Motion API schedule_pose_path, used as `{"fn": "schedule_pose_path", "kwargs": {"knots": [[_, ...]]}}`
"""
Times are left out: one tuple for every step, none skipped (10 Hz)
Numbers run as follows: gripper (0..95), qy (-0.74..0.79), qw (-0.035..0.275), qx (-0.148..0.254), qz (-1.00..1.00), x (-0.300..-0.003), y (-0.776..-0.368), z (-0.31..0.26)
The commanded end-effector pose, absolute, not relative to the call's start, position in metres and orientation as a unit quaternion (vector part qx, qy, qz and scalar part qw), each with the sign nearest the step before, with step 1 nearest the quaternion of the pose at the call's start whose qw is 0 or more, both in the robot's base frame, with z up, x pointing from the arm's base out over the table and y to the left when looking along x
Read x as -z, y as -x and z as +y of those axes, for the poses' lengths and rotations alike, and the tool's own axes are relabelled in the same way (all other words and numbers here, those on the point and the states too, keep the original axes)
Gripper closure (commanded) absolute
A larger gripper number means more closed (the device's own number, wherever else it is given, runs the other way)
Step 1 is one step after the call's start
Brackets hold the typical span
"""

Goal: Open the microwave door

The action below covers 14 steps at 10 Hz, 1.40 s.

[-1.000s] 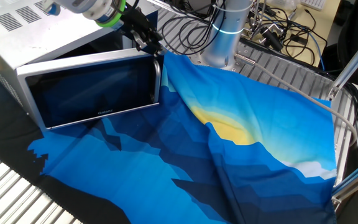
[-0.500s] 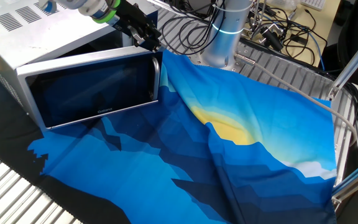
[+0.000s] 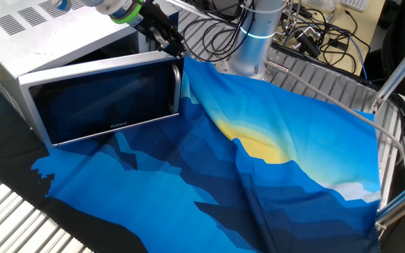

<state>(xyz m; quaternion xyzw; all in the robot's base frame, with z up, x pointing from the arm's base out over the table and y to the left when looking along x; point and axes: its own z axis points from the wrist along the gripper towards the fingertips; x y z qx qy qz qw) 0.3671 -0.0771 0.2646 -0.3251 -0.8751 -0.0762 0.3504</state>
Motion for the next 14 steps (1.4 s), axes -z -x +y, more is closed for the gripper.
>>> {"fn": "schedule_pose_path", "kwargs": {"knots": [[38.0,0.304,0.339,0.072,-0.888,-0.2644,-0.3667,-0.077],[38.0,0.295,0.33,0.069,-0.894,-0.2644,-0.3667,-0.077],[38.0,0.283,0.319,0.064,-0.902,-0.2644,-0.3667,-0.077],[38.0,0.266,0.304,0.055,-0.913,-0.2644,-0.3667,-0.077],[38.0,0.255,0.298,0.049,-0.919,-0.2644,-0.3667,-0.077],[38.0,0.23,0.266,0.051,-0.935,-0.2644,-0.3667,-0.077],[38.0,0.219,0.252,0.056,-0.941,-0.2644,-0.3667,-0.077],[38.0,0.206,0.24,0.061,-0.947,-0.2644,-0.3667,-0.077],[38.0,0.184,0.226,0.067,-0.954,-0.2644,-0.3667,-0.077],[38.0,0.173,0.212,0.068,-0.959,-0.2644,-0.3667,-0.077],[38.0,0.155,0.2,0.062,-0.965,-0.2644,-0.3667,-0.077],[38.0,0.147,0.194,0.062,-0.968,-0.2644,-0.3667,-0.077],[38.0,0.145,0.193,0.056,-0.969,-0.2644,-0.3667,-0.077],[38.0,0.139,0.193,0.058,-0.97,-0.2644,-0.3667,-0.077]]}}
